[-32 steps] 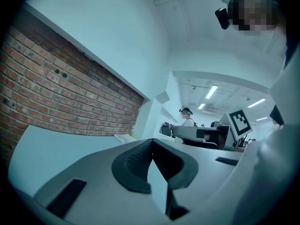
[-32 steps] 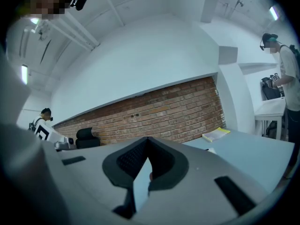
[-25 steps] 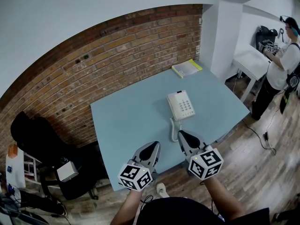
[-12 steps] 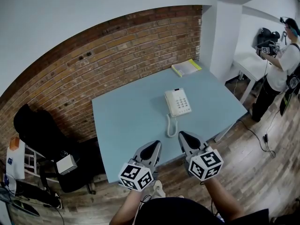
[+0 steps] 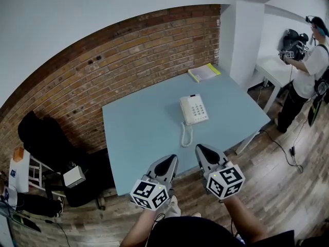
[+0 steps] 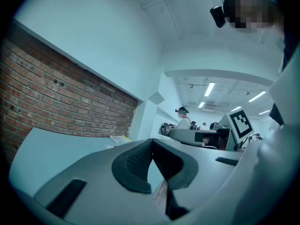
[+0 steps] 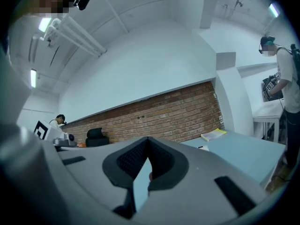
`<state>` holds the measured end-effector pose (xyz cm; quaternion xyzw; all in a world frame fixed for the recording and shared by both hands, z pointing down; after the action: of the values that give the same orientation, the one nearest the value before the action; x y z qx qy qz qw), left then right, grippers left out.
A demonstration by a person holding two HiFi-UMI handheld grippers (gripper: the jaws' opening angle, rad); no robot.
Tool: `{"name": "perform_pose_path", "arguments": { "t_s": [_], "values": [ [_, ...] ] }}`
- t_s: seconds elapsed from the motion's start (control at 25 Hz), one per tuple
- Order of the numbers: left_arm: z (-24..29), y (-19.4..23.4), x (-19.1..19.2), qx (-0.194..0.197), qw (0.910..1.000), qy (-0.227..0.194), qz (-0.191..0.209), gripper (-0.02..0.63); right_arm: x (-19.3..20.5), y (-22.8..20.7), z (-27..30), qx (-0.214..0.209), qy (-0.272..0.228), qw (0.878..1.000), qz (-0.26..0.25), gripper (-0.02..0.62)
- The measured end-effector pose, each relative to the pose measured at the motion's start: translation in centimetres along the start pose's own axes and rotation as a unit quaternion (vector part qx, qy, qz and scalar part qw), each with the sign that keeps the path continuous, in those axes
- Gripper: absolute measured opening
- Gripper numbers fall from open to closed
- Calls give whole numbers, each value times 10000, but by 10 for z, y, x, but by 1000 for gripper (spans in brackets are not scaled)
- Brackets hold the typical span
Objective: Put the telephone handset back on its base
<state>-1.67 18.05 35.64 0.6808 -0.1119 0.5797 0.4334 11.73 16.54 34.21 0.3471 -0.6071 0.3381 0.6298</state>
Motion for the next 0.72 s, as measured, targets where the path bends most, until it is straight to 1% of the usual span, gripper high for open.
{"name": "perform_pose_path", "arguments": {
  "t_s": [0.28, 0.72],
  "values": [
    [-9, -12, 2, 26, 9999, -45, 108, 9, -4, 0, -16, 45, -96, 9999, 12, 12],
    [-21, -32, 9, 80, 9998, -74, 186, 9, -10, 14, -42, -4, -218, 9998, -21, 12]
  ]
}}
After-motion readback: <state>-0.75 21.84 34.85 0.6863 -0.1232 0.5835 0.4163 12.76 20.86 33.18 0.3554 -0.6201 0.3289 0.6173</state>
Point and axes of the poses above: the fingertips, and each gripper's own axes: z forward along the fingers, y to its left, x out of its underside, the point moved 4 cm from there along -z, backward along the fingers, and after that the axes turned 14 degrees about -z, right-handed, at the moved point
